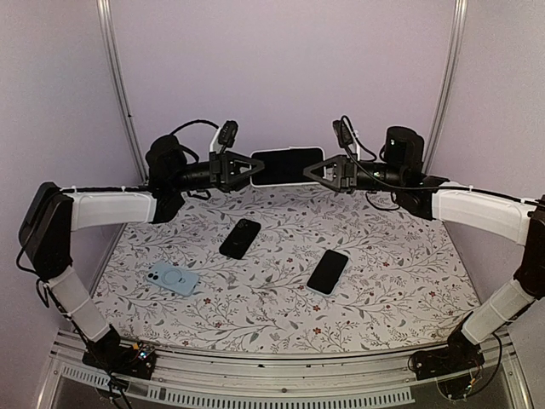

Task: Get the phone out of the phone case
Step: Pass from the right arm to the left, then remove the corner of the phone case from the bottom right corner of the phone case.

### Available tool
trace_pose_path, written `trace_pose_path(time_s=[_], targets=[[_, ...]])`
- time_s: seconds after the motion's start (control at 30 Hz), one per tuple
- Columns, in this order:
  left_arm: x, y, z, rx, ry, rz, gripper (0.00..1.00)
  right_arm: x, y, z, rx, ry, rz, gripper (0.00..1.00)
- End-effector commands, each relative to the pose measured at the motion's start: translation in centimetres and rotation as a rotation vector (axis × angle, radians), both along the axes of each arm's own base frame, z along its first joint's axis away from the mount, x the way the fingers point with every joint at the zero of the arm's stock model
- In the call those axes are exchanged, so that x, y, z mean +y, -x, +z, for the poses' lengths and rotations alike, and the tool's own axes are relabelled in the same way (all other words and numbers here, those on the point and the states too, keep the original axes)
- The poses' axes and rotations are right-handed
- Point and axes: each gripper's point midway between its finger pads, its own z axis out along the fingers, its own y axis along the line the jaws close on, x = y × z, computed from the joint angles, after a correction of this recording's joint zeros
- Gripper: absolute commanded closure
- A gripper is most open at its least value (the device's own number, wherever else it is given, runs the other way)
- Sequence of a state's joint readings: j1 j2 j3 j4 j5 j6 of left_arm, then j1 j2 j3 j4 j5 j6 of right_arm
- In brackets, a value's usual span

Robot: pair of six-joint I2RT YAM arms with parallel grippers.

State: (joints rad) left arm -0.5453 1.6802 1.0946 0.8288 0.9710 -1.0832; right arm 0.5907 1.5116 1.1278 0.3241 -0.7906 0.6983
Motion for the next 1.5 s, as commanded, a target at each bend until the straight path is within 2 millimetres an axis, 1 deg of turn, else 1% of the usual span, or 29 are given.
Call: trace_pose_path(time_s=[0.0, 0.03, 0.1, 0.17, 0.2, 0.27, 0.37, 0.47, 0.53, 0.57, 0.67, 0.8, 0.93, 1.0, 1.13, 1.47], targets=[[-0.1, 1.1, 0.7, 0.001, 0.038, -0.05, 0.71, 0.4, 0.3, 4.2, -0.107, -0.085, 0.03, 1.0], [-0.1, 1.1, 0.8, 0.003, 0.041, -0.052, 0.75, 0.4, 0.3, 4.1, -0.106, -0.085, 0.03, 1.0], [-0.2, 1.3, 0.9, 0.008, 0.049, -0.058, 0.87, 0.5, 0.4, 4.2, -0.108, -0.086, 0.038, 1.0], [-0.2, 1.5, 1.2, 0.015, 0.064, -0.066, 0.96, 0.5, 0.4, 4.1, -0.107, -0.083, 0.043, 0.97], [-0.2, 1.6, 1.4, 0.018, 0.071, -0.071, 1.0, 0.6, 0.5, 4.0, -0.107, -0.082, 0.047, 0.92], [-0.2, 1.8, 1.7, 0.022, 0.088, -0.077, 1.0, 0.5, 0.5, 3.9, -0.11, -0.08, 0.046, 0.83], [0.0, 1.8, 2.3, 0.033, 0.11, -0.075, 1.0, 0.3, 0.6, 3.9, -0.121, -0.075, 0.039, 0.64], [0.3, 1.6, 3.1, 0.056, 0.137, -0.062, 1.0, -0.1, 0.7, 4.0, -0.141, -0.074, 0.024, 0.47], [0.7, 1.5, 3.6, 0.068, 0.161, -0.055, 1.0, -0.4, 0.8, 4.0, -0.151, -0.072, 0.011, 0.39], [0.9, 1.4, 3.8, 0.076, 0.171, -0.049, 1.0, -0.7, 0.8, 4.2, -0.16, -0.073, 0.001, 0.38], [1.6, 0.8, 4.0, 0.098, 0.191, -0.021, 1.0, -1.2, 1.0, 3.9, -0.163, -0.07, -0.011, 0.36], [2.3, 0.2, 3.9, 0.111, 0.197, 0.021, 1.0, -2.0, 1.7, 4.4, -0.19, -0.077, -0.028, 0.35], [2.5, -0.1, 3.8, 0.118, 0.201, 0.037, 1.0, -2.3, 2.3, 4.5, -0.187, -0.106, -0.024, 0.36], [2.5, -0.1, 3.8, 0.119, 0.207, 0.038, 1.0, -2.4, 2.4, 4.2, -0.173, -0.115, -0.024, 0.37], [2.6, -0.1, 4.0, 0.119, 0.218, 0.033, 1.0, -2.4, 2.1, 3.5, -0.142, -0.121, -0.038, 0.42], [2.9, 1.0, 4.6, 0.09, 0.223, 0.009, 1.0, -2.3, 1.3, 3.3, -0.111, -0.137, -0.066, 0.59]])
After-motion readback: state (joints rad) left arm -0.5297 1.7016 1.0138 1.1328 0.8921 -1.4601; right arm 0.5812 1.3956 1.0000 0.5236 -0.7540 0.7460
